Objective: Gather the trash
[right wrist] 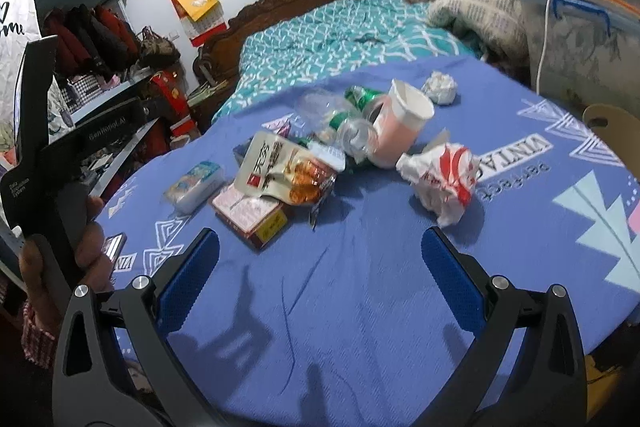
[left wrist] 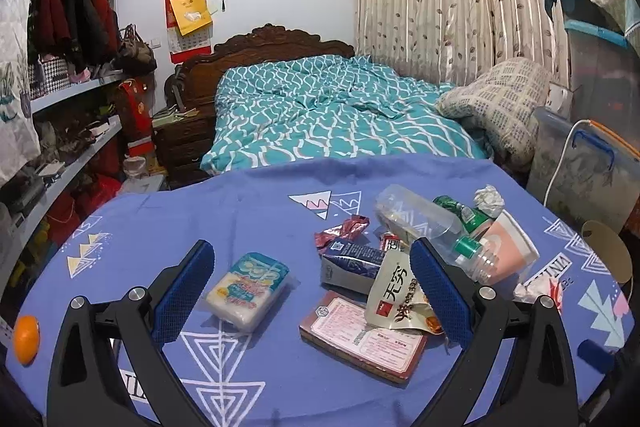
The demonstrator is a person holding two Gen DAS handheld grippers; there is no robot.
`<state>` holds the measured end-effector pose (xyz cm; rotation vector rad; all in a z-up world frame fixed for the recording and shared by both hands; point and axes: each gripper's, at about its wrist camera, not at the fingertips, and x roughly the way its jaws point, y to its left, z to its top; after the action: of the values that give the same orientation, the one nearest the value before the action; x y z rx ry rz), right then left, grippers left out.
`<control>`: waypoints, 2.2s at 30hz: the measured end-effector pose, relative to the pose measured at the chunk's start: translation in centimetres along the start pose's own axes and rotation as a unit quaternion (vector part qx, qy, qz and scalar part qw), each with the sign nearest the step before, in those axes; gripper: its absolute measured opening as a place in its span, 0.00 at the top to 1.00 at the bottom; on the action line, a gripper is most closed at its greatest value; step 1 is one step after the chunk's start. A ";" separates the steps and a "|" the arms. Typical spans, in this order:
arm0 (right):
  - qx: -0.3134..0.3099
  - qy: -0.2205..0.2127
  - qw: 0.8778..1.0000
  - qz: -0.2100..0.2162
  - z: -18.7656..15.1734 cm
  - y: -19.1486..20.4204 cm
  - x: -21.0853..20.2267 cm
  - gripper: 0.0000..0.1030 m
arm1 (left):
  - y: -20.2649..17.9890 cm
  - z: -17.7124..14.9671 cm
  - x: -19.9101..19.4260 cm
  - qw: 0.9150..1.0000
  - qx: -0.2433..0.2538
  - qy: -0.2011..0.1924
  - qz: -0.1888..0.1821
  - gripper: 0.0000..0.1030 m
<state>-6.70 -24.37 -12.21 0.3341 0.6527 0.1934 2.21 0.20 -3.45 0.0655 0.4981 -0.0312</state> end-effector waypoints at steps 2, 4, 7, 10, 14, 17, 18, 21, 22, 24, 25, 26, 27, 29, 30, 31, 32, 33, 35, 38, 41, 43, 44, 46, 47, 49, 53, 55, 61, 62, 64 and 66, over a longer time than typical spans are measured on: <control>0.012 0.004 1.000 0.012 -0.1 -0.4 0.1 0.03 | 0.2 0.1 -0.2 1.000 -0.008 -0.005 -0.004 0.09; 0.019 -0.004 1.000 0.018 -0.1 -0.8 -0.3 0.03 | 0.2 0.0 -0.8 1.000 -0.008 -0.022 -0.001 0.09; 0.023 -0.026 0.999 0.026 0.1 -1.0 -1.0 0.03 | -0.1 -0.1 -1.6 0.999 0.001 -0.045 0.015 0.09; 0.018 -0.016 0.999 0.029 0.2 -0.6 -0.4 0.03 | 0.3 -0.4 -2.1 0.998 -0.009 -0.064 0.024 0.09; 0.014 0.016 0.999 0.042 -0.1 -0.2 0.8 0.03 | 0.4 -0.9 -2.1 0.996 -0.001 -0.077 0.037 0.09; 0.011 0.027 0.998 0.061 -0.2 -0.1 1.3 0.03 | 0.2 -1.3 -2.0 0.995 0.017 -0.087 0.038 0.09; 0.009 0.033 0.997 0.066 -0.3 0.0 1.5 0.03 | 0.2 -1.5 -2.0 0.995 0.020 -0.091 0.037 0.09; 0.004 0.053 0.996 0.072 -0.5 0.2 2.3 0.03 | 0.5 -1.6 -1.6 0.996 0.016 -0.082 0.025 0.09; 0.003 0.051 0.996 0.072 -0.4 0.2 2.3 0.03 | 0.7 -1.6 -1.4 0.997 0.014 -0.076 0.018 0.09; 0.001 0.035 0.997 0.066 0.0 0.1 2.0 0.03 | 1.2 -1.6 -1.0 0.998 0.008 -0.067 0.016 0.09; -0.001 0.028 0.998 0.062 0.2 0.0 1.9 0.03 | 1.6 -1.6 -0.8 0.998 0.006 -0.065 0.017 0.09; -0.002 0.019 0.998 0.055 0.4 -0.1 1.7 0.03 | 1.9 -1.6 -0.7 0.998 0.004 -0.063 0.019 0.09; -0.004 0.014 0.999 0.051 0.5 -0.2 1.5 0.03 | 2.6 -1.6 -0.4 0.998 0.000 -0.058 0.024 0.09; -0.013 0.001 0.999 0.032 0.9 -0.3 1.1 0.04 | 3.7 -1.8 0.2 0.998 -0.008 -0.046 0.030 0.09; -0.021 -0.003 0.999 0.025 1.0 -0.3 1.1 0.10 | 4.6 -1.8 0.6 0.998 -0.016 -0.034 0.041 0.09; -0.028 -0.003 0.999 0.021 1.2 -0.3 1.0 0.14 | 5.1 -1.9 0.9 0.998 -0.020 -0.027 0.048 0.09; -0.035 -0.002 0.999 0.019 1.3 -0.3 1.2 0.20 | 5.6 -2.0 1.3 0.998 -0.026 -0.018 0.055 0.09; -0.038 -0.001 0.999 0.018 1.3 -0.3 1.2 0.22 | 6.1 -2.1 1.5 0.998 -0.033 -0.011 0.058 0.09; -0.042 0.004 0.999 0.020 1.4 -0.7 1.4 0.34 | 6.8 -2.5 1.7 0.998 -0.045 -0.002 0.052 0.11; -0.039 0.014 0.999 0.016 1.6 -1.5 2.1 0.51 | 6.8 -3.2 2.4 0.998 -0.049 0.029 0.022 0.24; -0.030 0.024 0.999 0.019 1.8 -2.3 2.9 0.53 | 6.1 -3.8 3.8 0.997 -0.044 0.068 -0.016 0.36; -0.027 0.032 0.999 0.025 2.2 -2.4 3.9 0.53 | 5.2 -3.9 4.6 0.994 -0.041 0.086 -0.048 0.41; -0.025 0.036 0.999 0.030 2.4 -2.5 4.4 0.53 | 4.5 -3.9 5.1 0.993 -0.037 0.093 -0.066 0.42; -0.018 0.043 0.998 0.037 2.8 -2.5 5.3 0.52 | 3.2 -3.8 5.8 0.991 -0.025 0.101 -0.087 0.44; -0.016 0.043 0.998 0.040 2.9 -2.4 5.6 0.51 | 2.3 -3.7 6.4 0.989 -0.017 0.106 -0.098 0.44; -0.020 0.042 0.998 0.042 3.0 -2.1 5.9 0.51 | 0.7 -3.6 7.5 0.985 0.000 0.116 -0.125 0.43; -0.028 0.042 0.998 0.035 2.7 -1.9 6.1 0.51 | -1.9 -3.9 10.6 0.974 0.030 0.154 -0.164 0.42; -0.025 0.047 0.998 0.030 2.6 -2.2 6.3 0.51 | -2.7 -4.3 12.2 0.966 0.038 0.176 -0.184 0.43; -0.018 0.030 0.999 0.013 3.2 -3.3 5.4 0.51 | -3.9 -4.6 11.4 0.961 0.038 0.173 -0.212 0.97; -0.015 0.022 1.000 0.008 3.3 -3.8 4.9 0.51 | -4.0 -4.5 10.9 0.960 0.036 0.171 -0.218 0.98; -0.012 0.006 1.000 -0.007 3.3 -4.6 4.1 0.51 | -4.1 -4.6 9.8 0.956 0.031 0.167 -0.238 0.99; -0.006 -0.009 1.000 -0.028 3.4 -5.7 3.3 0.50 | -4.4 -4.5 8.7 0.952 0.027 0.165 -0.255 0.99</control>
<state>-1.60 -29.55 -13.60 0.3053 0.6426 0.1416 7.50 -3.98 -11.76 -0.0071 0.8385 -0.5489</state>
